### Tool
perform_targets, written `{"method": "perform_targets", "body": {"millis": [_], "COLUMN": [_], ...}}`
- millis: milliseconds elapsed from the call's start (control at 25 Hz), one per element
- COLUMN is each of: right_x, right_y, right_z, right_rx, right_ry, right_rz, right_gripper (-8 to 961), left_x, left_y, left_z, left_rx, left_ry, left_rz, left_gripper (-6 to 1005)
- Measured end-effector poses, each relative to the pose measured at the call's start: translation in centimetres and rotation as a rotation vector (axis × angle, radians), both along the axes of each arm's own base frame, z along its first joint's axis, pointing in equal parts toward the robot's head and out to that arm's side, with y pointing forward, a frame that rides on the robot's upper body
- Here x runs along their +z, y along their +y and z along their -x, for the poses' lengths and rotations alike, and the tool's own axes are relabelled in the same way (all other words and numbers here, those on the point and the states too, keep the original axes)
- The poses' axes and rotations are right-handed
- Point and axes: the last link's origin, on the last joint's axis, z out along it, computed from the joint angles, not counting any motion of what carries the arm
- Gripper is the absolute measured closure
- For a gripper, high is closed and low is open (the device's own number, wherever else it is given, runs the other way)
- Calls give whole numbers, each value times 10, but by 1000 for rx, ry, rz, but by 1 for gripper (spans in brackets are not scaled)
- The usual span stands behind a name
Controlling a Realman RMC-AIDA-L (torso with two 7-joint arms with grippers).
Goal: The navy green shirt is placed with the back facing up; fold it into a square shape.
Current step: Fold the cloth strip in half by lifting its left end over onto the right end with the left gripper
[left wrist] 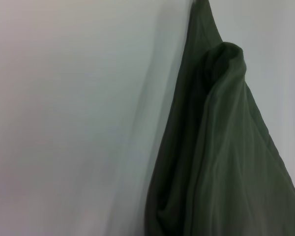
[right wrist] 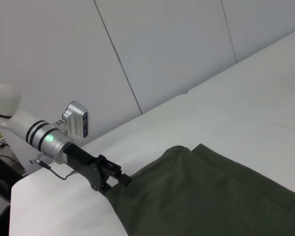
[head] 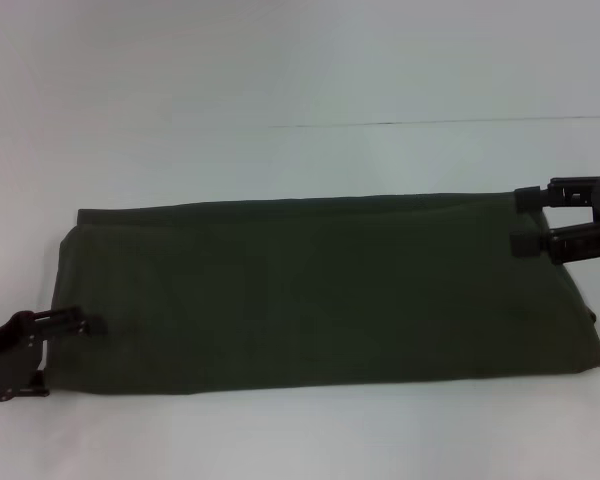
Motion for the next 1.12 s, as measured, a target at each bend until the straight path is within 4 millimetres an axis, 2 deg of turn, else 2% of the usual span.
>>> {"method": "perform_targets", "body": {"millis": [80, 320, 520, 720, 1080, 1120], "right_x": [0, 0, 0, 0, -1, -1], "right_y": [0, 1, 1, 1, 1, 1], "right_z": [0, 0, 0, 0, 0, 0], "right_rx": [0, 0, -1, -3, -1, 0], "right_ry": [0, 0, -1, -1, -1, 0], "right_rz": [-1, -3, -6, -8, -8, -7], "right_gripper": [38, 37, 37, 38, 37, 37], "left_x": [0, 0, 0, -2, -2, -2], "left_y": [0, 0, 0, 0, -1, -1], "left_z": [0, 0, 0, 0, 1, 0], "left_rx": [2, 4, 4, 5, 0, -1], "left_ry": [0, -3, -5, 9, 21, 20], "left_rz": [-1, -2, -3, 17, 29, 28], "left_gripper": [51, 164, 381, 528, 646, 692]}}
